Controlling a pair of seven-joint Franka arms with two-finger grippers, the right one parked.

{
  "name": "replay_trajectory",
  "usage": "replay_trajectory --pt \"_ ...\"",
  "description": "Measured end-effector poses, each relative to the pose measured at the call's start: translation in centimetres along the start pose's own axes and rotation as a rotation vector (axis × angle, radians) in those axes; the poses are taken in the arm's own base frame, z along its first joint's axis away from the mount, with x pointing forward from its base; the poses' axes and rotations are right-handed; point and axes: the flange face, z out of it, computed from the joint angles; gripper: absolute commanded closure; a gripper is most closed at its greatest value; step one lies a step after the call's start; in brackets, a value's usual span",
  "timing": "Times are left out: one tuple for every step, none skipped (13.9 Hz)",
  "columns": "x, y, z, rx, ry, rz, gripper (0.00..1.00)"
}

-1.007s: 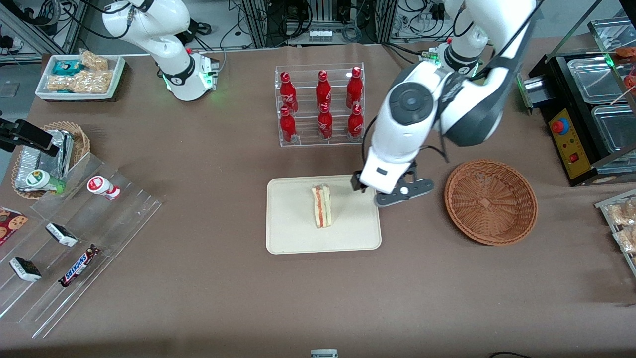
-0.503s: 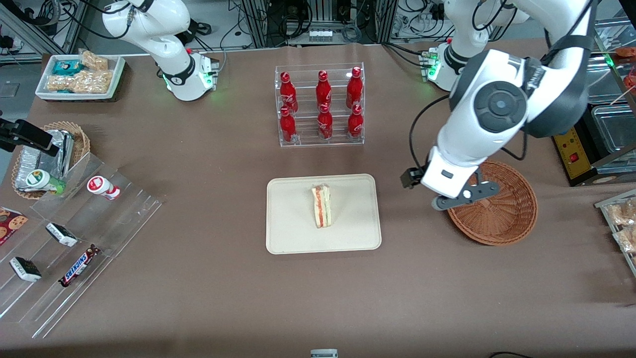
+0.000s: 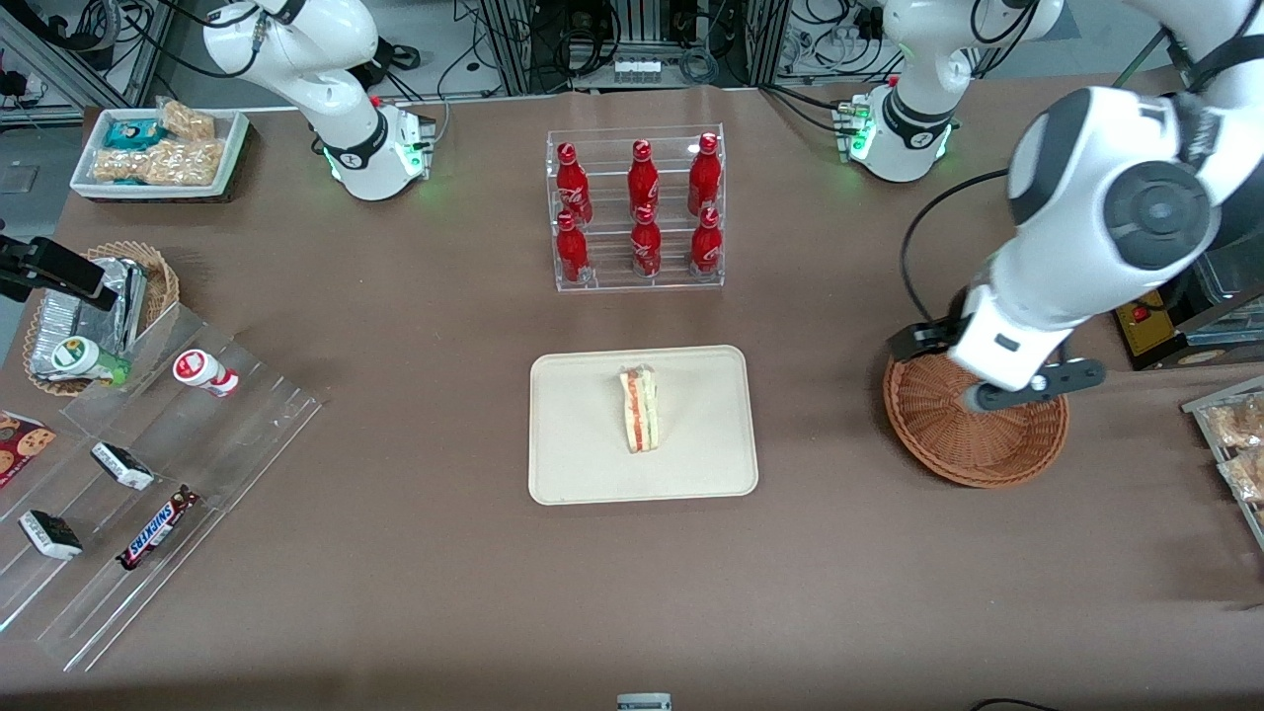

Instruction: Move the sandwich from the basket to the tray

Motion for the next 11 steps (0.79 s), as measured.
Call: replay_trajectory --pt "-0.1 -1.2 -0.2 0.003 -0.01 0.012 0.0" --pt "-0.2 -2.1 -0.5 0.006 -0.016 0.022 0.0" --pt "-0.2 -3.2 -0.9 0.004 -0.025 0.029 0.0" --pt "-0.2 -4.5 -1.3 -0.007 -0.035 0.04 0.0" --pt "-0.3 -5.8 -1.9 -0.018 -0.042 0.055 0.0" --pt "-0.4 -7.3 -2.4 -0.023 -0.048 0.068 0.0" --pt "-0.4 -8.8 -2.8 -0.026 -0.051 0.079 0.0" --pt "-0.5 -10.2 -3.3 -0.028 -0.052 0.086 0.0" --pt "-0.7 -11.5 -3.9 -0.03 -0.053 0.094 0.0" --pt "-1.0 -12.6 -4.4 -0.032 -0.052 0.101 0.0" --pt "-1.4 -13.4 -5.0 -0.034 -0.05 0.106 0.0"
